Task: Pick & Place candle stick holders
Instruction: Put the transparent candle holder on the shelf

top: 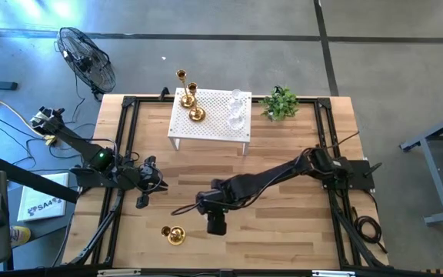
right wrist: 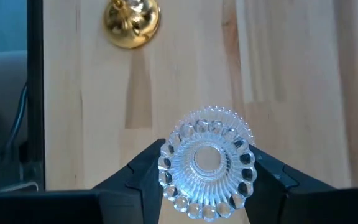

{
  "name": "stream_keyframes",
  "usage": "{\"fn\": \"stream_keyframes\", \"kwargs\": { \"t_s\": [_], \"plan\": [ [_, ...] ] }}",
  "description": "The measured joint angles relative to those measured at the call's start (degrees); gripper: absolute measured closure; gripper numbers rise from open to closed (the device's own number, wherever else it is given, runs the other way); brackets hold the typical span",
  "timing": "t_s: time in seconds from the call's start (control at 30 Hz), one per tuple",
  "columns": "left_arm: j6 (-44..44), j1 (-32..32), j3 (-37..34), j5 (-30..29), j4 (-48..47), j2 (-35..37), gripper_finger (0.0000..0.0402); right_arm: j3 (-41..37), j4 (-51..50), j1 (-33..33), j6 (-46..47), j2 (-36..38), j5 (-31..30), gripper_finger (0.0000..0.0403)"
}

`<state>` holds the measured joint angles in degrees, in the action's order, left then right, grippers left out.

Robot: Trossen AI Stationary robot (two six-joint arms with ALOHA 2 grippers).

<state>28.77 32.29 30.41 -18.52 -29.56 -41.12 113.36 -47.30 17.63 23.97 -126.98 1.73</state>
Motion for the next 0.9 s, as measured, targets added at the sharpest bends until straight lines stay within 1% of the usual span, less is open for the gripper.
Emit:
{"fn": "stream_keyframes", "kwargs": {
  "t_s": [0.17,0.4,0.63,0.83,0.9],
  "plan": [
    [0.0,0.0,0.0,0.0,0.0,0.0,0.0341,0.0,-1.3,-0.7,-0.9,3.6,-2.3,0.0247],
    [0.0,0.0,0.0,0.0,0.1,0.0,0.0341,0.0,-2.2,-4.1,-2.9,9.5,-5.1,0.0248],
    [-0.4,0.0,0.0,0.0,0.0,0.0,0.0341,0.1,-1.3,-9.5,-4.3,14.0,-6.6,0.0248],
    [-1.4,0.0,0.0,0.0,0.0,0.0,0.0341,0.2,2.6,-14.7,-6.9,14.9,-6.6,0.0248],
    [-1.5,0.0,0.0,0.0,0.0,0.0,0.0341,0.2,2.5,-16.5,-6.9,14.9,-6.4,0.0248]
  ]
}}
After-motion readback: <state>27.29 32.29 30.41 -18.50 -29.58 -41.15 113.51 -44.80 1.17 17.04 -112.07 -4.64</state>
